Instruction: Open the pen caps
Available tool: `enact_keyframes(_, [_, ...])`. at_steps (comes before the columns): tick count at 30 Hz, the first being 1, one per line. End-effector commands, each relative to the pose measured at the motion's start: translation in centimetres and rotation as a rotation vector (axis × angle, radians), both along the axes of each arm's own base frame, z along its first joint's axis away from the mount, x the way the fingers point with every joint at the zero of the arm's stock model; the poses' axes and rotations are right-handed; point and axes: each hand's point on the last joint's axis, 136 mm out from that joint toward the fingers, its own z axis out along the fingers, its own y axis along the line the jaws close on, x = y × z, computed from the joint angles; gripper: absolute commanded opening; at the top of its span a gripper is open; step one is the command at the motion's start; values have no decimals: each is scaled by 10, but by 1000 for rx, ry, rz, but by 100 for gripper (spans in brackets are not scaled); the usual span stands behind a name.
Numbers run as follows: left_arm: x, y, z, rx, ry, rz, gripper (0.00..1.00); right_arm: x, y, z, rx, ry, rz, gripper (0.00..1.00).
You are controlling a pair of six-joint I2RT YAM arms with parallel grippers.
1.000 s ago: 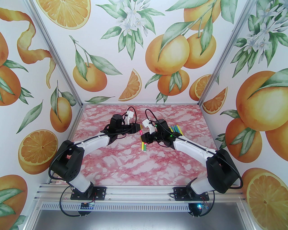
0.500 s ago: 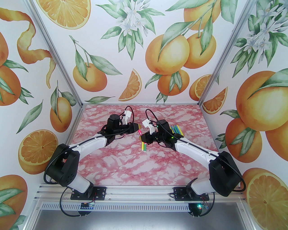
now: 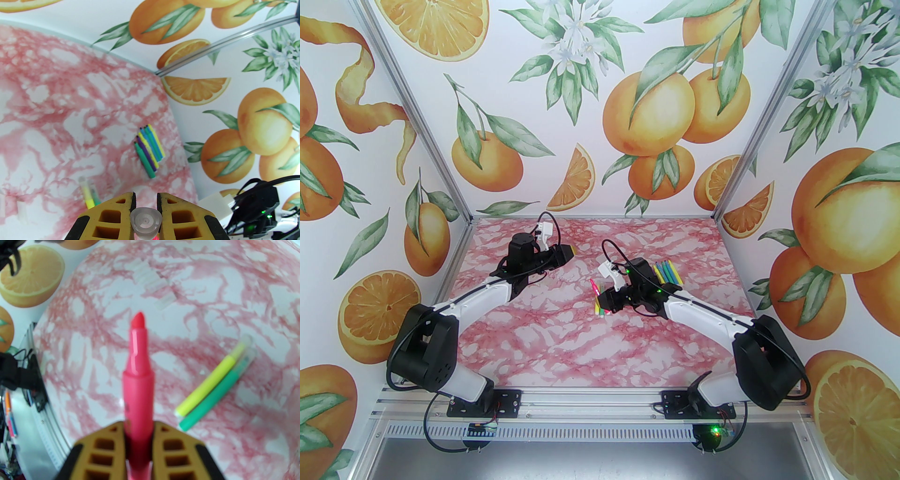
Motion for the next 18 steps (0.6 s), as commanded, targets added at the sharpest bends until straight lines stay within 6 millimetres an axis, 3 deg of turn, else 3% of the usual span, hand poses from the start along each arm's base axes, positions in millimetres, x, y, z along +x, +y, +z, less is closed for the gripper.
enact_keyframes(1, [-3,9,0,127,-4,-12,0,14,-11,-6,-60,-22,-63,0])
enact_keyframes(12, [-17,24,-40,388,75,-62,0,51,-56,-15,-161,-31,-288,0])
enact_keyframes(14, [-20,27,-52,459,99,-72,0,62,-76,-21,-220,-29,-361,0])
enact_keyframes(15, [-21,28,-59,499,117,-79,0,71,-95,-26,-294,-33,-430,0])
enact_keyframes(18, [-23,25,-72,545,146,-101,0,77,-112,-32,-347,-20,-479,0])
